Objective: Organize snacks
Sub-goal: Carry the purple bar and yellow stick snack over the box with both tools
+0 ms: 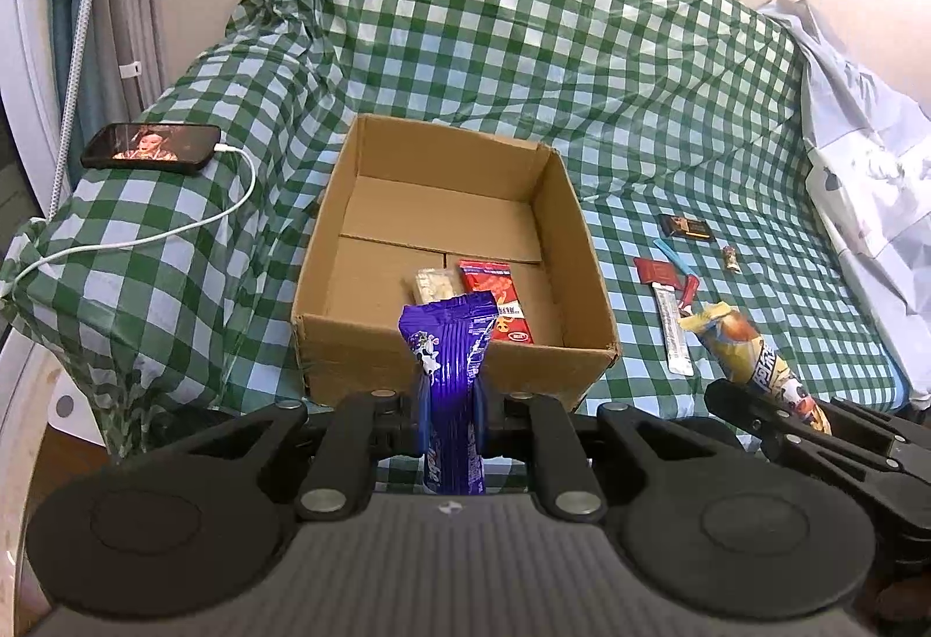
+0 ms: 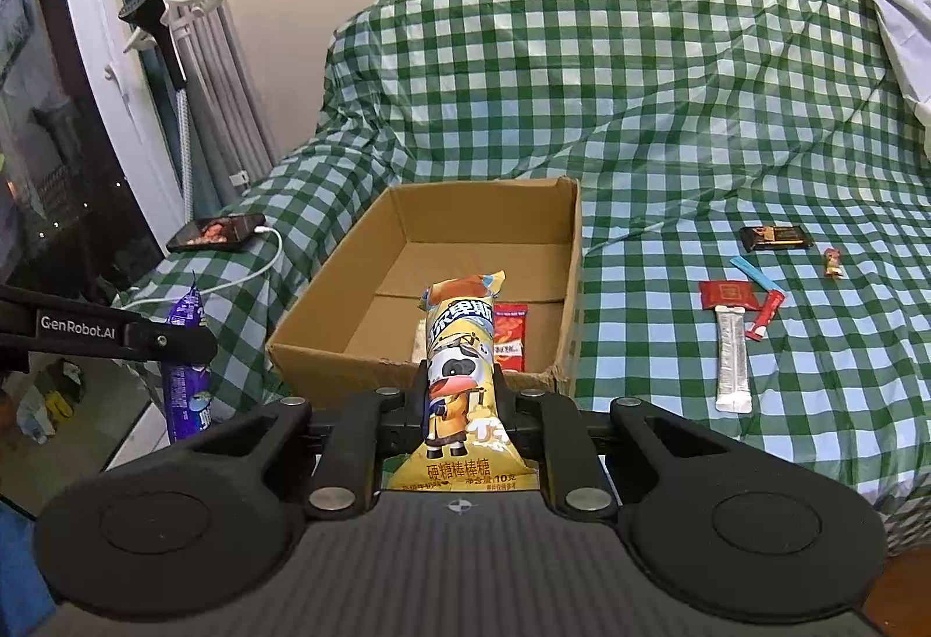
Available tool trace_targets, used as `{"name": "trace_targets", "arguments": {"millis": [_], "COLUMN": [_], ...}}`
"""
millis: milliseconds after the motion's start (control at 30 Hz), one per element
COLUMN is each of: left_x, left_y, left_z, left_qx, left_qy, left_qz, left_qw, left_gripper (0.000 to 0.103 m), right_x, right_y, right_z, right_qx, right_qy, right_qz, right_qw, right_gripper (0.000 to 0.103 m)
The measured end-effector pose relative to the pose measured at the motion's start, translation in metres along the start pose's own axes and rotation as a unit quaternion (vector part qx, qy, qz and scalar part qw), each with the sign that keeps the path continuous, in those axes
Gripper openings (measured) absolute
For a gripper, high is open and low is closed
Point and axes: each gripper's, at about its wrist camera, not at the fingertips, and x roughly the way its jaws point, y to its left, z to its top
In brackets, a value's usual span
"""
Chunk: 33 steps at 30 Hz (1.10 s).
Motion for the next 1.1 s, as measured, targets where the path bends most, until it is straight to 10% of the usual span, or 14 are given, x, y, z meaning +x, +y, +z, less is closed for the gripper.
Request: {"name": "trace_targets", "arguments": {"millis": [1100], "left_x": [0.060], "left_y": [0.028], "left_z": [0.046], "left_qx": [-0.038], "left_qy": [0.026], "left_qz": [0.010], "left_qw": [0.9989], "left_gripper": [0.015], "right_x": [0.059], "right_y": [0.007], "right_z": [0.045], "right_qx": [-0.005], "right_qy": [0.016], "right_qz": [-0.013], "right_qw": [1.000], "right_gripper": [0.017]}}
